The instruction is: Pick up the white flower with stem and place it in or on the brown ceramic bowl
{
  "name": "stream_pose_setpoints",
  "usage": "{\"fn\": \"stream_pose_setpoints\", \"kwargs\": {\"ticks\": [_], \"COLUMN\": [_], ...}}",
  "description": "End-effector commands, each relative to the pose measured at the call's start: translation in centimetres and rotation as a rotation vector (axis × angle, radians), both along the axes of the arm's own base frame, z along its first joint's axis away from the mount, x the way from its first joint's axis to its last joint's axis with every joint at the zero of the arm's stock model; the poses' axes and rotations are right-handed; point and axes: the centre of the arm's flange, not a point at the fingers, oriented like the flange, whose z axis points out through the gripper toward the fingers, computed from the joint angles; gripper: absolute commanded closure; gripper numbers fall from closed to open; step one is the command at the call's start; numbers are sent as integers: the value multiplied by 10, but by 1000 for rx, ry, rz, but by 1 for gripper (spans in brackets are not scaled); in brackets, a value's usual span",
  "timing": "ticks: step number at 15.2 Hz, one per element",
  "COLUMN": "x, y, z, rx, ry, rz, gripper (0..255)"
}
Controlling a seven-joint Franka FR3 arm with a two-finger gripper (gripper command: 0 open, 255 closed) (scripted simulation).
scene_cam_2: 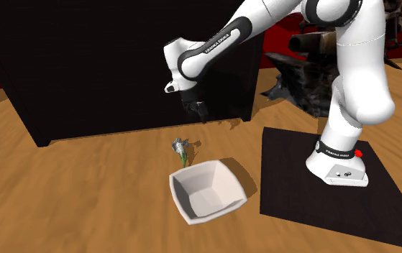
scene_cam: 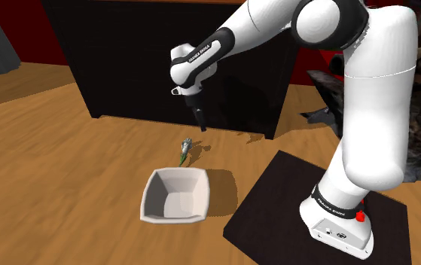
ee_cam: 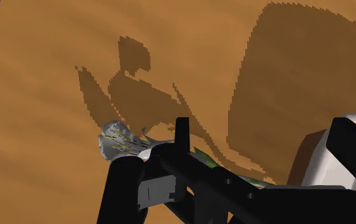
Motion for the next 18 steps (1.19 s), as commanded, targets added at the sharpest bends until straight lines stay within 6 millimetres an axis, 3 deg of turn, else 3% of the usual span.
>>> {"fn": "stream_pose_setpoints", "kwargs": {"ticks": [1, 11, 18], "x": [18, 85, 74], "y": [12, 81, 81], "z": [-22, -125, -156], "rx": [20, 110, 111], "ry": [19, 110, 112], "rz": [53, 304, 309], "gripper": [0, 0, 0]}}
